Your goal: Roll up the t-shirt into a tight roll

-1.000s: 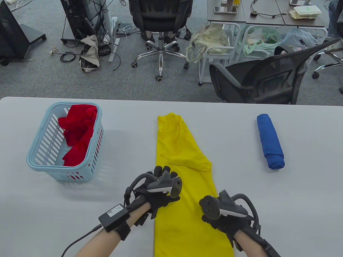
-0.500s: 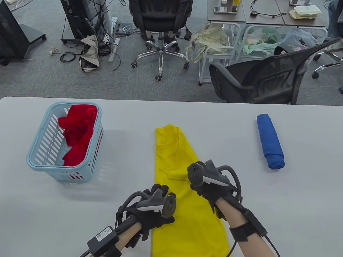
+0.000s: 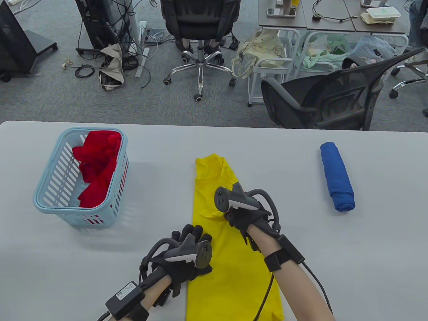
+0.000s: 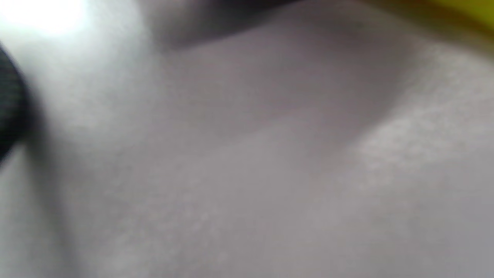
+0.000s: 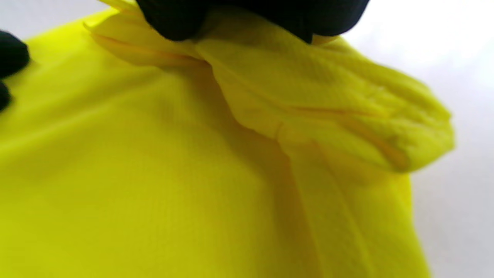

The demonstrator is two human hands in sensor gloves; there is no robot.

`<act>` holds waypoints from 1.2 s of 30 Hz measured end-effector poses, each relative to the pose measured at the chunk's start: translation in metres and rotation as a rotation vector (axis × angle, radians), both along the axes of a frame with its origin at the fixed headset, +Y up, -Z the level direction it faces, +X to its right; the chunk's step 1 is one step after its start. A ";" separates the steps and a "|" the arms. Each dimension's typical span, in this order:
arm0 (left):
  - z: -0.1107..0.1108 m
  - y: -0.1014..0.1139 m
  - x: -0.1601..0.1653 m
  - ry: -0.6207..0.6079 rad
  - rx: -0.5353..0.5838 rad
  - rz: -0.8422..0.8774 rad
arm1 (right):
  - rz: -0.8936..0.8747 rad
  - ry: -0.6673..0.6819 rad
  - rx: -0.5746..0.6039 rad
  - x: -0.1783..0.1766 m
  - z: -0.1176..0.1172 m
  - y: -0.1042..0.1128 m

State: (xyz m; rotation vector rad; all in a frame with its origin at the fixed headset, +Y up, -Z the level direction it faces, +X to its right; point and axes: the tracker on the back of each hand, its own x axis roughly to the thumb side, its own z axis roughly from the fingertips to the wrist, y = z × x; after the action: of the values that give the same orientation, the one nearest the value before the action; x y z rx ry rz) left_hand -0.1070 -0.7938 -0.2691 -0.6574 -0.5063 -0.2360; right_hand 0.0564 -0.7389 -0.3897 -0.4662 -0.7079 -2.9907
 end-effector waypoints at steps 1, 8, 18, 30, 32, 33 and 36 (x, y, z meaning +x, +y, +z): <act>0.000 0.000 0.000 0.000 -0.002 -0.001 | -0.047 -0.016 -0.025 0.004 -0.001 0.001; 0.000 0.000 0.000 0.000 -0.009 -0.003 | -0.147 -0.048 -0.083 0.018 -0.001 0.005; 0.000 0.000 0.000 -0.002 -0.012 -0.005 | -0.162 -0.080 -0.094 0.026 -0.001 0.003; 0.000 0.000 0.000 -0.003 -0.008 -0.009 | -0.167 -0.073 -0.081 0.027 0.001 0.003; 0.000 0.000 0.000 -0.003 -0.009 -0.007 | -0.180 -0.066 -0.092 0.025 0.002 0.001; 0.000 0.000 0.000 -0.003 -0.009 -0.006 | -0.171 -0.064 -0.092 0.024 0.003 0.001; 0.000 0.000 0.000 -0.001 -0.009 -0.006 | -0.138 -0.042 -0.075 0.021 0.006 0.002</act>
State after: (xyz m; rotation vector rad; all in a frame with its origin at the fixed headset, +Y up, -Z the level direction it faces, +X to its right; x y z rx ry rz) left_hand -0.1071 -0.7941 -0.2692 -0.6676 -0.5062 -0.2399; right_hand 0.0775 -0.7364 -0.3841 -0.4751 -0.8265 -3.1194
